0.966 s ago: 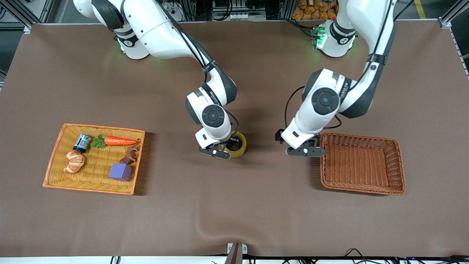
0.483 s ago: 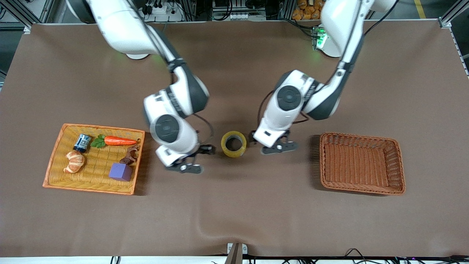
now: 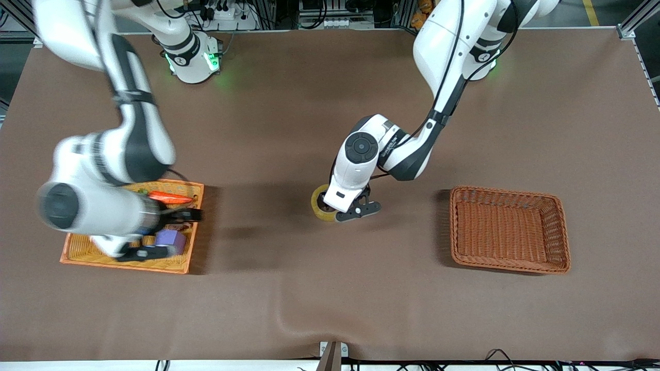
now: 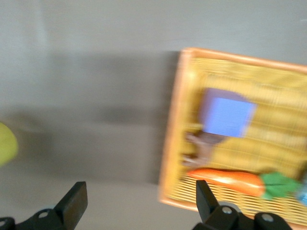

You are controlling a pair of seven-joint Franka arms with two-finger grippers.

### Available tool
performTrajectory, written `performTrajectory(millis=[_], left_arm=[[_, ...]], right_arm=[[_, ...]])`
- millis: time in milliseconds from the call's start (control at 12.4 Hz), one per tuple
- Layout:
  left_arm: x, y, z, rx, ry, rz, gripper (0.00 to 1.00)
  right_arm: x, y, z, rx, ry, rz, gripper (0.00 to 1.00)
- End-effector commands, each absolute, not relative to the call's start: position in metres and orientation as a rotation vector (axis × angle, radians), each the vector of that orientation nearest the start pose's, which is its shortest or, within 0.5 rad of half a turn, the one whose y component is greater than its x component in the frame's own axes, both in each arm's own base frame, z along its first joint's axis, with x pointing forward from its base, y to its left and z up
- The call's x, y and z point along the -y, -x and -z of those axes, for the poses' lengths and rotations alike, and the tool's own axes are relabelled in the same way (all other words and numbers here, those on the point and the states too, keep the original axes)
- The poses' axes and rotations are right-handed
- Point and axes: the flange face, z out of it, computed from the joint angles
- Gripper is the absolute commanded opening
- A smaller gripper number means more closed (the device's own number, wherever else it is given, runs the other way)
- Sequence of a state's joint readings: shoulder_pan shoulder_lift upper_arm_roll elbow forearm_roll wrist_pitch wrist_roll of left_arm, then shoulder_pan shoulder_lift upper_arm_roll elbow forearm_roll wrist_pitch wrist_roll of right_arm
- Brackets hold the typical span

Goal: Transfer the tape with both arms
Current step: 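Grasp the tape with the left gripper while the right gripper releases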

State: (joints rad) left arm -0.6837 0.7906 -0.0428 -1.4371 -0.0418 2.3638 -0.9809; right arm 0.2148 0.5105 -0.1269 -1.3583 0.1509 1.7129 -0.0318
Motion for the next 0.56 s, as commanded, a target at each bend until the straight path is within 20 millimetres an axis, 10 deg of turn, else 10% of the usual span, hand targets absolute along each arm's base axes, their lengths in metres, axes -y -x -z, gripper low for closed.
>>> performTrajectory(millis=[0, 161, 483], left_arm=[[0.495, -0.557, -0.223, 0.468, 3.243, 0.113, 1.00], [0.495, -0.555, -0.219, 0.424, 3.227, 0.137, 0.98], [0.495, -0.549, -0.212, 0.417, 3.215, 0.116, 0.38]], right_arm=[[-0.051, -0.636, -0.485, 0.209, 3.111, -0.146, 1.00], [-0.040, -0.605, -0.521, 0.197, 3.107, -0.091, 1.00], [0.011, -0.551, -0.568, 0.052, 3.094, -0.071, 1.00]])
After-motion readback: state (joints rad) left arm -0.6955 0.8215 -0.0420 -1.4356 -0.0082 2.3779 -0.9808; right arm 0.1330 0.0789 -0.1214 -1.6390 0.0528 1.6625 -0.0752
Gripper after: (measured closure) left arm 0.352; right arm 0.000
